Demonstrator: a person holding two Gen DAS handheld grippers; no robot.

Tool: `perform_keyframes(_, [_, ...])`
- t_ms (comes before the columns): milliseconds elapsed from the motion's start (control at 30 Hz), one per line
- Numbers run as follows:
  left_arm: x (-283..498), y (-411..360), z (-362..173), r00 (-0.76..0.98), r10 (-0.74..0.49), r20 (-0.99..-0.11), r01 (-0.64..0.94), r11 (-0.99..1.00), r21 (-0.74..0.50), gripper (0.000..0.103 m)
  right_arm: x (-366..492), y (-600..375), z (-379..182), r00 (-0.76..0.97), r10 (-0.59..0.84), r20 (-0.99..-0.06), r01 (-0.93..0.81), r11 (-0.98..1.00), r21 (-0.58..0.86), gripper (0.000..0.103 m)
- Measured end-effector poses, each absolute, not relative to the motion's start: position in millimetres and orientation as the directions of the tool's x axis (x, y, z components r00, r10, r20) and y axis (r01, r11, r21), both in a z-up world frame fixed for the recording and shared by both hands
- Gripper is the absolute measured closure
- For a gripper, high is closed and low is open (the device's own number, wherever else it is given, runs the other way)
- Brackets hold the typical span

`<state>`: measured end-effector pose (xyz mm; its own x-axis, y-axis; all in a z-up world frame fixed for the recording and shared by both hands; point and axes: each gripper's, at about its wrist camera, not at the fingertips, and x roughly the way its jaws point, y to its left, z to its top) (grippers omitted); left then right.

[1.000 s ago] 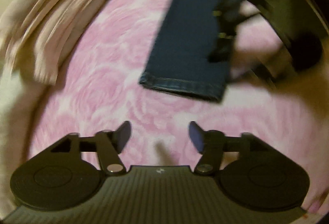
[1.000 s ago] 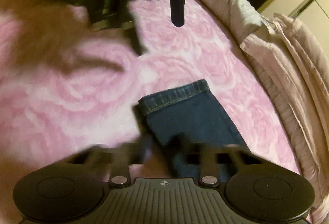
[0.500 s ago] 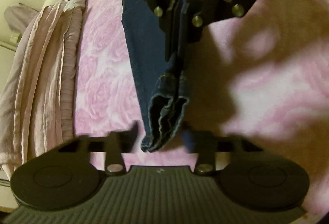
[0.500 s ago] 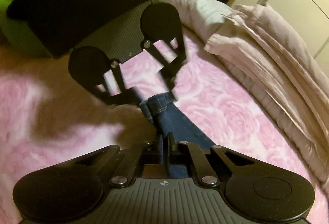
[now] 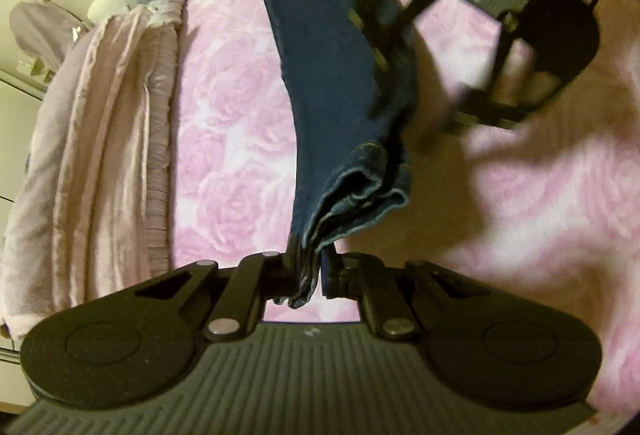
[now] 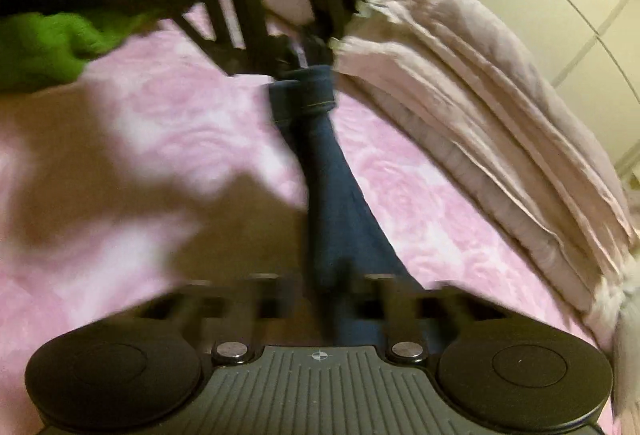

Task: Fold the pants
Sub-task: 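Hold the hem with the right gripper while the left gripper grasps beside it, then lift the hems with both grippers and fold them toward the waistband, then lower the hems onto the back pocket area and open both grippers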

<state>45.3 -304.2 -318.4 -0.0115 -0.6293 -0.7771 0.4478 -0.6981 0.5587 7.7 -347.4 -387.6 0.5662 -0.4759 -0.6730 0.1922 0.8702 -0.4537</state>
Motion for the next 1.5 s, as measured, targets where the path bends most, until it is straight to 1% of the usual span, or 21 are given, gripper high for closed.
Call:
perform_keyframes(133, [46,-289,-297,0.003,-0.638,-0.770,0.472,-0.677,0.564,0.097,15,-340,-368,0.568,-0.458,-0.683,0.233,0.886,-0.400,0.101])
perform_keyframes(300, [41,-249,-267,0.065,-0.598,-0.799,0.505,-0.671,0.543,0.097,14,-303,-348,0.616,-0.357,-0.702,0.208,0.934,-0.292,0.101])
perform_keyframes(367, [37,-242,-256,0.082,-0.575,-0.814,0.499,-0.683,0.533,0.097,13,-297,-341,0.629,-0.323,-0.707,0.227,0.946,-0.231,0.101])
perform_keyframes(467, [29,-251,-241,0.093,-0.559,-0.824,0.493,-0.693,0.526,0.097,-3,-317,-323,0.656,-0.298,-0.694,0.338,0.938,-0.083,0.101])
perform_keyframes(567, [11,-282,-215,0.073,-0.583,-0.809,0.501,-0.680,0.535,0.096,-33,-356,-300,0.704,-0.282,-0.652,0.432,0.898,0.078,0.101])
perform_keyframes(733, [-44,-363,-168,0.008,-0.659,-0.752,0.492,-0.653,0.576,0.093,-97,-437,-261,0.771,-0.307,-0.558,0.533,0.791,0.302,0.101])
perform_keyframes(800, [-67,-403,-157,-0.011,-0.683,-0.731,0.498,-0.637,0.588,0.086,-134,-477,-251,0.789,-0.332,-0.516,0.568,0.713,0.410,0.101])
perform_keyframes(833, [-82,-426,-151,-0.019,-0.708,-0.706,0.508,-0.615,0.603,0.077,-153,-498,-251,0.792,-0.349,-0.500,0.585,0.666,0.463,0.101])
perform_keyframes(867, [-94,-445,-146,-0.029,-0.736,-0.677,0.525,-0.587,0.616,0.073,-172,-518,-254,0.795,-0.358,-0.490,0.594,0.624,0.508,0.101])
perform_keyframes(933, [-113,-476,-138,-0.058,-0.762,-0.645,0.562,-0.559,0.610,0.073,-211,-561,-275,0.785,-0.382,-0.487,0.619,0.512,0.596,0.101])
perform_keyframes(1000, [-130,-499,-145,-0.063,-0.755,-0.652,0.568,-0.565,0.599,0.073,-246,-598,-313,0.763,-0.391,-0.515,0.644,0.382,0.663,0.101])
perform_keyframes(1033, [-137,-506,-154,-0.061,-0.743,-0.667,0.564,-0.577,0.591,0.073,-262,-615,-340,0.732,-0.395,-0.555,0.674,0.302,0.674,0.097])
perform_keyframes(1067, [-142,-510,-163,-0.058,-0.723,-0.688,0.563,-0.593,0.575,0.073,-275,-630,-363,0.686,-0.386,-0.617,0.717,0.216,0.663,0.090])
perform_keyframes(1100, [-148,-513,-177,-0.053,-0.695,-0.717,0.564,-0.613,0.553,0.073,-286,-640,-380,0.633,-0.377,-0.676,0.760,0.140,0.634,0.088])
perform_keyframes(1133, [-150,-517,-189,-0.051,-0.670,-0.741,0.563,-0.632,0.533,0.073,-298,-646,-392,0.597,-0.373,-0.710,0.783,0.077,0.617,0.087])
perform_keyframes(1200, [-158,-516,-217,-0.043,-0.604,-0.796,0.560,-0.674,0.482,0.073,-314,-649,-399,0.612,-0.383,-0.691,0.758,0.036,0.651,0.087])
perform_keyframes(1300, [-159,-509,-263,-0.013,-0.498,-0.867,0.578,-0.711,0.400,0.073,-319,-647,-400,0.637,-0.385,-0.668,0.732,0.034,0.680,0.087])
perform_keyframes(1333, [-159,-506,-275,-0.005,-0.470,-0.883,0.587,-0.716,0.377,0.073,-318,-648,-402,0.639,-0.384,-0.666,0.728,0.023,0.685,0.089])
perform_keyframes(1367, [-158,-504,-287,0.001,-0.437,-0.900,0.597,-0.722,0.351,0.073,-320,-646,-404,0.635,-0.384,-0.670,0.731,0.019,0.683,0.094])
perform_keyframes(1400, [-158,-503,-297,0.005,-0.416,-0.909,0.602,-0.725,0.335,0.073,-321,-648,-404,0.628,-0.390,-0.674,0.737,0.018,0.676,0.095])
perform_keyframes(1500, [-148,-502,-321,0.007,-0.372,-0.928,0.630,-0.720,0.293,0.073,-325,-656,-404,0.598,-0.405,-0.692,0.764,0.026,0.645,0.096])
